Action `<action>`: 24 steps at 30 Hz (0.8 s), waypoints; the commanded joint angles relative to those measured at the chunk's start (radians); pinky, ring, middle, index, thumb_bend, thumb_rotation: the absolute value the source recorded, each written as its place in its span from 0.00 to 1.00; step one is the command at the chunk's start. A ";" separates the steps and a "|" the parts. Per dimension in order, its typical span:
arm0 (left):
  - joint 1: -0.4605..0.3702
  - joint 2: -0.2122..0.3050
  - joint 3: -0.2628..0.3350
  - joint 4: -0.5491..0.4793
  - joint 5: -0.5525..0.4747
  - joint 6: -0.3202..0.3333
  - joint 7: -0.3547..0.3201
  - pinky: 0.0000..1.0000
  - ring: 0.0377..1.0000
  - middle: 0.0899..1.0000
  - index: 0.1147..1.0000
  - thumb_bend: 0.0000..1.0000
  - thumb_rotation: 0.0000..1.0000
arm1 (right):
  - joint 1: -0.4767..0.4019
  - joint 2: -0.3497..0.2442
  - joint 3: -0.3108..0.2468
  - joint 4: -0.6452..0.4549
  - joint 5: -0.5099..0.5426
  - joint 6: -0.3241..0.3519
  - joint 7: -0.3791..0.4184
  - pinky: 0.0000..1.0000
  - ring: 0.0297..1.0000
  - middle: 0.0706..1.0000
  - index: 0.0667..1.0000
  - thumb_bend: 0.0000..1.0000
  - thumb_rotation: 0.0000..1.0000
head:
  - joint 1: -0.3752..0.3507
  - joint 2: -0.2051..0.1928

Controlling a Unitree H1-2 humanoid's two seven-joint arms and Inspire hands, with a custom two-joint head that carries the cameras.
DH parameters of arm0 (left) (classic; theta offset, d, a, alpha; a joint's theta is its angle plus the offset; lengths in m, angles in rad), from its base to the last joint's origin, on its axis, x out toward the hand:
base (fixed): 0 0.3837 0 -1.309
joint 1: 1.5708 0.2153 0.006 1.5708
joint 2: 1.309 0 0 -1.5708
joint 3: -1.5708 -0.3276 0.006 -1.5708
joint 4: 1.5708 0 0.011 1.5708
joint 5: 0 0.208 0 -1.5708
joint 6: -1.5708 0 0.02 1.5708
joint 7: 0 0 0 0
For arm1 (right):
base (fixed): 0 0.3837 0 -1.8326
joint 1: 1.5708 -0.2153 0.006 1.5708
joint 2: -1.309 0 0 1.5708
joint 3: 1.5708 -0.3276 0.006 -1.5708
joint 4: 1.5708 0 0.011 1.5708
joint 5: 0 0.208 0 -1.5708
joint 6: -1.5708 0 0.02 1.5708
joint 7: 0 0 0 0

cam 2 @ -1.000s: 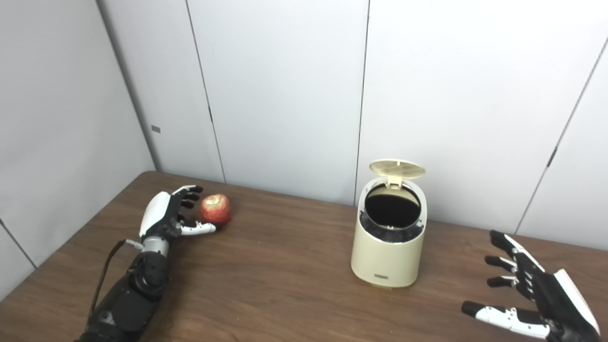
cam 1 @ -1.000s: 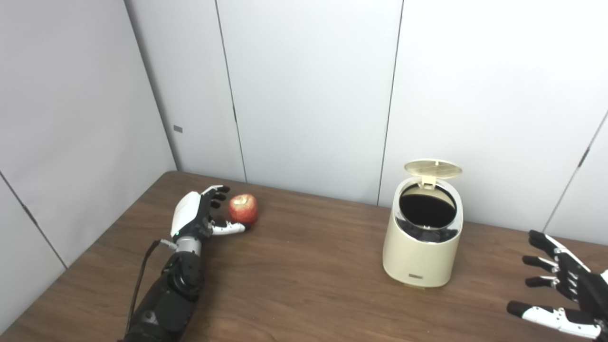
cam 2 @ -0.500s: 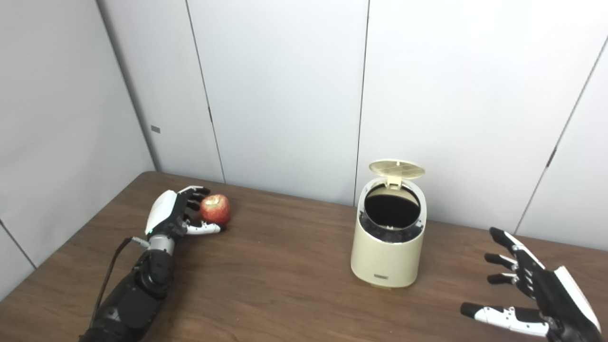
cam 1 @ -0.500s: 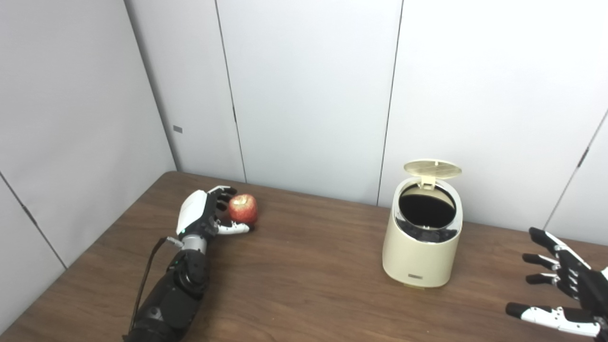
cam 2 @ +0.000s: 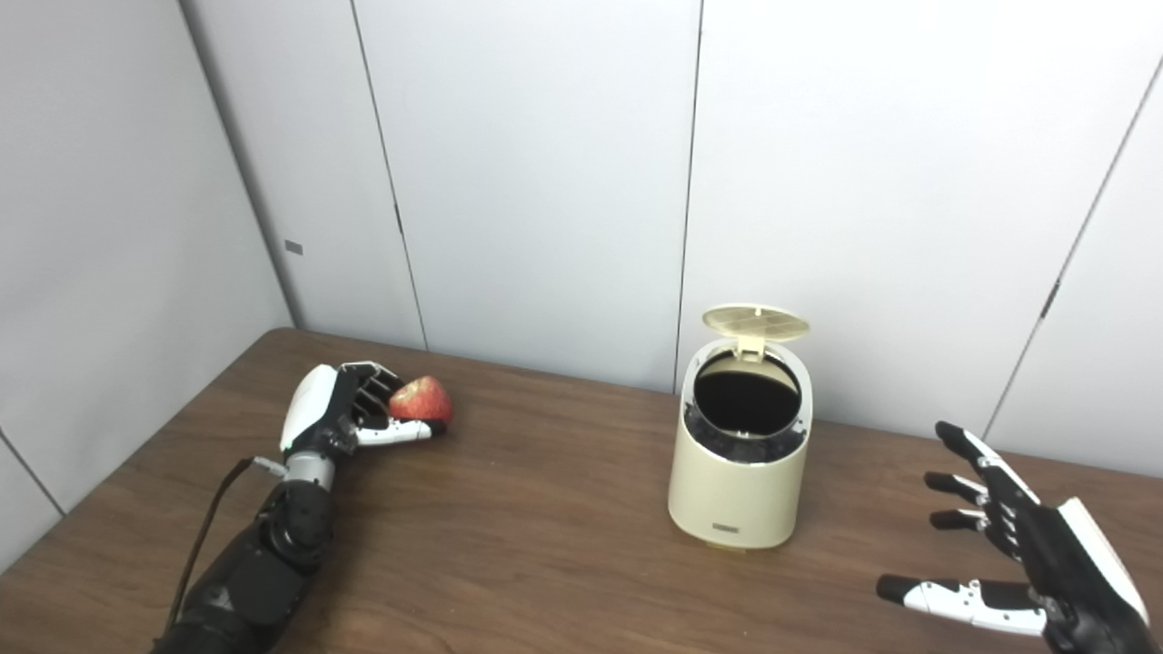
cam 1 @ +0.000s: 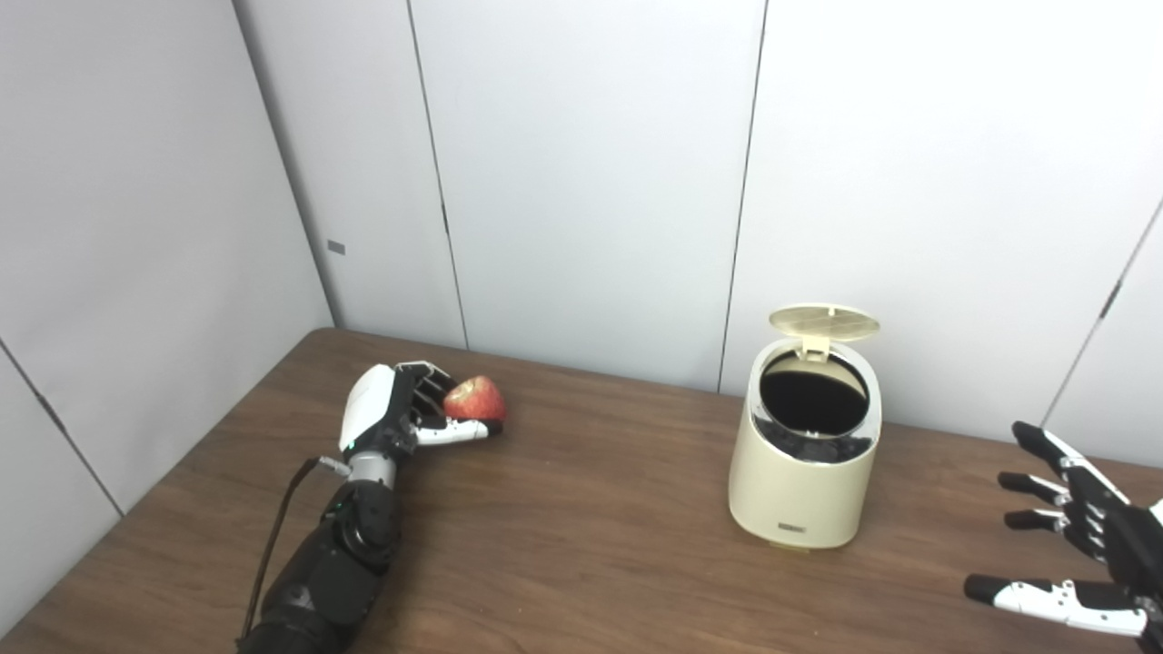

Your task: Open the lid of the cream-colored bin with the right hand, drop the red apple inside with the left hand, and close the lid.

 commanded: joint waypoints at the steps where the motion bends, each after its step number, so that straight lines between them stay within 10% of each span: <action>1: -0.020 -0.006 -0.011 0.030 0.012 -0.034 0.026 0.37 0.42 0.44 0.41 0.51 0.00 | -0.018 -0.014 -0.005 -0.046 -0.001 -0.001 -0.002 0.72 0.84 0.95 0.94 0.74 0.14 | 0.000 0.001; 12: -0.026 -0.011 -0.018 0.057 0.029 -0.135 0.135 0.34 0.40 0.43 0.43 0.51 0.00 | -0.018 -0.006 0.015 -0.093 -0.030 0.075 0.000 0.75 0.87 0.97 0.97 0.68 0.02 | -0.022 -0.004; 18: 0.009 -0.021 -0.008 -0.129 0.025 -0.096 0.093 0.36 0.41 0.42 0.44 0.50 0.00 | -0.030 0.007 0.025 -0.082 -0.037 0.093 -0.009 0.82 0.92 1.00 0.99 0.67 0.00 | -0.082 -0.009; 24: 0.028 -0.028 0.005 -0.368 0.034 -0.019 0.014 0.40 0.45 0.43 0.42 0.51 0.00 | -0.040 0.013 0.030 0.027 -0.044 -0.034 -0.029 0.88 0.93 0.99 0.99 0.71 0.00 | -0.157 -0.019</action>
